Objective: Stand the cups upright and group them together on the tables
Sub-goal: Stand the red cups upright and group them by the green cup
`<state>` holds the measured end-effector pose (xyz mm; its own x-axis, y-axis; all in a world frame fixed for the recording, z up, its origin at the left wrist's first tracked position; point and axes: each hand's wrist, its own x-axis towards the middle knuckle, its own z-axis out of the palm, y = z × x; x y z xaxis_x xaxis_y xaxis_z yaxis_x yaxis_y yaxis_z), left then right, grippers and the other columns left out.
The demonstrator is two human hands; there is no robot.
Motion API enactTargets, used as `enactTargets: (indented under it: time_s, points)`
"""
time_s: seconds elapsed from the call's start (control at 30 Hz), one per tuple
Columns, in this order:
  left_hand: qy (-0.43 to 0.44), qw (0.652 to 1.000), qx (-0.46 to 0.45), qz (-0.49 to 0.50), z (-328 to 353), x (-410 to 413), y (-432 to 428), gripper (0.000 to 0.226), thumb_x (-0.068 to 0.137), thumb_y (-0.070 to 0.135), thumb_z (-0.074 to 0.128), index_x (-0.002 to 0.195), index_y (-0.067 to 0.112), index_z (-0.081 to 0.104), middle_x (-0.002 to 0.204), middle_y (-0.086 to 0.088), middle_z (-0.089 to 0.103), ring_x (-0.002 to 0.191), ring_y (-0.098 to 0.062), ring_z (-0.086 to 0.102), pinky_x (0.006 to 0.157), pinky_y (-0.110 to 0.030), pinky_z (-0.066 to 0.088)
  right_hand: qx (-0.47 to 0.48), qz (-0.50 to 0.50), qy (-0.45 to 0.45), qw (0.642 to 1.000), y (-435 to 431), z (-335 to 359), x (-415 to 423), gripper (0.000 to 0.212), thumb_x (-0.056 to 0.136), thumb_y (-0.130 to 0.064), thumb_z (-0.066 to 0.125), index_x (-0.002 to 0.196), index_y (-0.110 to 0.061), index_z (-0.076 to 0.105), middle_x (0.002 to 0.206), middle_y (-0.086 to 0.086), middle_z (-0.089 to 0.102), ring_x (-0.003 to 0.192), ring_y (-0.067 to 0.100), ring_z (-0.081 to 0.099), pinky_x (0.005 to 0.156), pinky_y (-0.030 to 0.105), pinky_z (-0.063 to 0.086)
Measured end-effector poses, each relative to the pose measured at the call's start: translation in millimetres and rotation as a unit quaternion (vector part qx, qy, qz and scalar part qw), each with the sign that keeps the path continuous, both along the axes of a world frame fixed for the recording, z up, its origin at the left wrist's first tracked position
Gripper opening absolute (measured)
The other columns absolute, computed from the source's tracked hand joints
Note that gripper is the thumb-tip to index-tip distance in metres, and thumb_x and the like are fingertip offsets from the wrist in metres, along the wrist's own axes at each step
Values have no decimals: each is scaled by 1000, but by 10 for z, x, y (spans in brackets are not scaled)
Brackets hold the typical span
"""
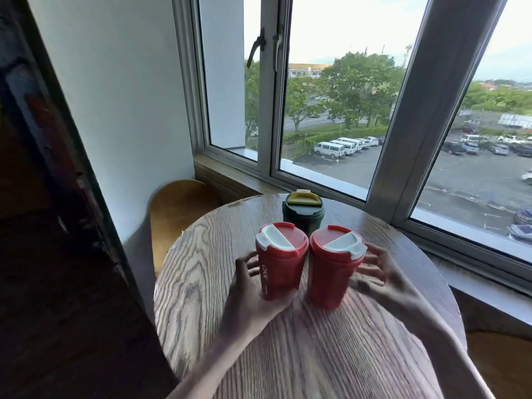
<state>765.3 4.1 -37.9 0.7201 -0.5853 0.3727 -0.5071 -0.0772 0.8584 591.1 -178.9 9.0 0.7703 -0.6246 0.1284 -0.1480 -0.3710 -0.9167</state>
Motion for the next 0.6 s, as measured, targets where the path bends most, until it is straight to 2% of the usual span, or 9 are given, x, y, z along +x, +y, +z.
enactTargets:
  time_s: [0.03, 0.1, 0.2, 0.23, 0.3, 0.37, 0.47, 0.53, 0.6]
  points:
    - [6, 1000, 18, -9, -1, 15, 33, 98, 50, 62, 78, 129, 33, 27, 120, 18, 49, 108, 6, 51, 84, -7, 41, 5, -9, -16, 1000, -68, 94, -29, 104, 36, -79, 75, 124, -37, 40, 119, -3, 57, 112, 16, 57, 93, 35, 49]
    - [-7, 996, 83, -27, 10, 82, 143, 108, 51, 69, 75, 136, 30, 21, 125, 11, 45, 111, -4, 51, 92, -19, 43, -16, -24, -45, 999, -179, 323, -23, 95, 40, -79, 73, 120, -35, 47, 116, 0, 60, 109, 17, 60, 93, 36, 48]
    - [-110, 964, 236, -49, 59, 280, 344, 100, 61, 76, 62, 140, 33, 17, 136, 7, 43, 117, -10, 51, 101, -34, 43, -85, -26, -32, 996, -316, 704, 168, 82, 56, -68, 74, 122, -25, 51, 113, 2, 62, 103, 13, 61, 87, 29, 50]
    - [-144, 944, 292, -47, 69, 358, 398, 96, 65, 76, 57, 142, 33, 19, 144, 5, 39, 125, -12, 46, 107, -38, 38, -108, -18, -11, 994, -356, 819, 272, 77, 61, -62, 73, 124, -24, 50, 113, 3, 62, 102, 11, 61, 84, 26, 50]
    - [-189, 896, 400, -38, 63, 525, 484, 95, 70, 81, 43, 147, 32, 15, 156, 2, 20, 142, -14, 21, 117, -44, 12, -153, 12, 35, 988, -424, 1023, 528, 74, 63, -53, 71, 127, -25, 48, 118, 4, 60, 104, 14, 60, 83, 26, 50]
    - [-201, 855, 475, -53, 35, 653, 553, 96, 69, 89, 24, 148, 39, -1, 158, 2, -7, 145, -15, -9, 115, -47, -12, -196, 62, 105, 973, -459, 1180, 814, 75, 69, -46, 74, 134, -26, 41, 130, 7, 54, 115, 19, 55, 95, 35, 48]
    - [-224, 840, 489, -76, -18, 711, 646, 86, 64, 92, 3, 138, 52, -19, 152, 9, -27, 137, -13, -31, 113, -49, -20, -295, 140, 254, 911, -484, 1319, 1221, 89, 71, -42, 77, 143, -29, 28, 150, 3, 36, 132, 23, 40, 108, 41, 36]
    - [-240, 843, 477, -65, -49, 689, 686, 80, 66, 90, 0, 136, 56, -17, 150, 12, -28, 136, -13, -33, 112, -48, -20, -344, 163, 336, 862, -496, 1376, 1443, 97, 67, -45, 80, 145, -30, 24, 154, 0, 29, 137, 23, 36, 110, 42, 33]
    - [-246, 846, 470, -58, -65, 679, 693, 78, 67, 89, -1, 136, 57, -15, 151, 12, -27, 139, -13, -30, 113, -50, -18, -359, 174, 395, 828, -503, 1395, 1605, 102, 61, -46, 82, 144, -33, 25, 155, 1, 28, 134, 26, 39, 106, 44, 39]
